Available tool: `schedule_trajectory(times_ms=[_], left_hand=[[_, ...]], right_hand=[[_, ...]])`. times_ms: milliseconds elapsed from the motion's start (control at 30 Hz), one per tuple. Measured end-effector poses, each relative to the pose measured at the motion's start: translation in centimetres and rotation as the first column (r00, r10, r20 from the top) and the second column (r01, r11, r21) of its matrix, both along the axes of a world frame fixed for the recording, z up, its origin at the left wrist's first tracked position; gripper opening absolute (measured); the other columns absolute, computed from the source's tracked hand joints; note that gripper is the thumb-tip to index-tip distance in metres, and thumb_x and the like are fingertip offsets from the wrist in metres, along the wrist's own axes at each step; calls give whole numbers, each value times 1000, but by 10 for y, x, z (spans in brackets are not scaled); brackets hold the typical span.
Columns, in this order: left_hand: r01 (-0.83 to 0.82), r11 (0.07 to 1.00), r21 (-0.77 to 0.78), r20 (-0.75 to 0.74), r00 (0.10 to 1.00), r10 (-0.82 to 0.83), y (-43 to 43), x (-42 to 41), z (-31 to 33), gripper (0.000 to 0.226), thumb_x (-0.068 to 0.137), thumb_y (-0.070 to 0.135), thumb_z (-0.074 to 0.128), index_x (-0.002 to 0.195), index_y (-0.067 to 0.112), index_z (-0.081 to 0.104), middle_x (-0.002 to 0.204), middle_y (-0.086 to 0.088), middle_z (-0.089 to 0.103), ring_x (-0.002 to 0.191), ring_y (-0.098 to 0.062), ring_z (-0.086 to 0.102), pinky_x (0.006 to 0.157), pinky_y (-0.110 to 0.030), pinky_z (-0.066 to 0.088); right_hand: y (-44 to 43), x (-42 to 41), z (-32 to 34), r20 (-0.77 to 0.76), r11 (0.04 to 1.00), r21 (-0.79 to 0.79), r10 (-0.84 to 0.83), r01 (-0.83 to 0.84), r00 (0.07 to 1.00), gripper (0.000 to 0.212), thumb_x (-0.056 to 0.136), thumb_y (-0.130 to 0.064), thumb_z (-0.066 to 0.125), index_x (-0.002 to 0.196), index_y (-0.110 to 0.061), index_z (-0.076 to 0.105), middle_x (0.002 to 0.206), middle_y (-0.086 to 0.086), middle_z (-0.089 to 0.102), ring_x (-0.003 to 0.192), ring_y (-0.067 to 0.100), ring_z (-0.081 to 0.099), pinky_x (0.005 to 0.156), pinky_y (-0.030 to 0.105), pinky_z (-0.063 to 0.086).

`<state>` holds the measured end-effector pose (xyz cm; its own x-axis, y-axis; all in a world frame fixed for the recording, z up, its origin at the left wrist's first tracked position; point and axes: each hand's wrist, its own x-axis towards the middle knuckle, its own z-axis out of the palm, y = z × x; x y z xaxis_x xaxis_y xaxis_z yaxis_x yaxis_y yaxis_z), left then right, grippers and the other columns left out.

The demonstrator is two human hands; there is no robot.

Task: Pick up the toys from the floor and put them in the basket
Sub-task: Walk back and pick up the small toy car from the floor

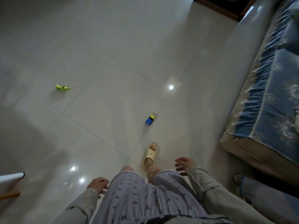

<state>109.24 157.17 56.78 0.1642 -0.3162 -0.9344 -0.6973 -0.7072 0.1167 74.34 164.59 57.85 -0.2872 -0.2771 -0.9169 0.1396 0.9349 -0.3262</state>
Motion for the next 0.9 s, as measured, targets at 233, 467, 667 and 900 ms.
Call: schedule_trajectory(times_ms=[233,467,667,900], left_hand=[[11,998,-54,-48,999,-14,-68,-75,7,14,89,7,45,89,8,59,87,-15,59,56,-21,50,53,-21,34],[195,978,-77,-121,972,-204,-138,-144,12,15,87,7,45,91,13,59,88,-9,61,61,-17,53,53,-21,35],[274,959,-70,-95,955,-280,-176,-160,1,18,86,5,46,94,14,60,90,-10,61,57,-14,51,48,-23,34],[261,965,10,-90,962,-259,-203,-152,-61,20,86,6,46,95,12,63,89,-10,62,55,-13,50,48,-21,34]], right_hand=[[-38,-40,-8,-37,984,65,170,-167,985,25,91,-2,44,111,4,60,88,16,60,56,17,53,51,25,38],[-45,-61,-13,-6,992,107,65,-64,998,29,91,5,42,116,12,57,72,12,57,55,20,50,49,23,37],[-66,-74,-32,12,984,157,-82,79,997,12,92,4,43,93,0,54,68,11,54,55,21,49,52,25,32],[-141,-71,-105,-11,977,191,99,-95,995,21,92,-5,49,73,-6,57,67,9,56,46,16,53,48,23,37]])
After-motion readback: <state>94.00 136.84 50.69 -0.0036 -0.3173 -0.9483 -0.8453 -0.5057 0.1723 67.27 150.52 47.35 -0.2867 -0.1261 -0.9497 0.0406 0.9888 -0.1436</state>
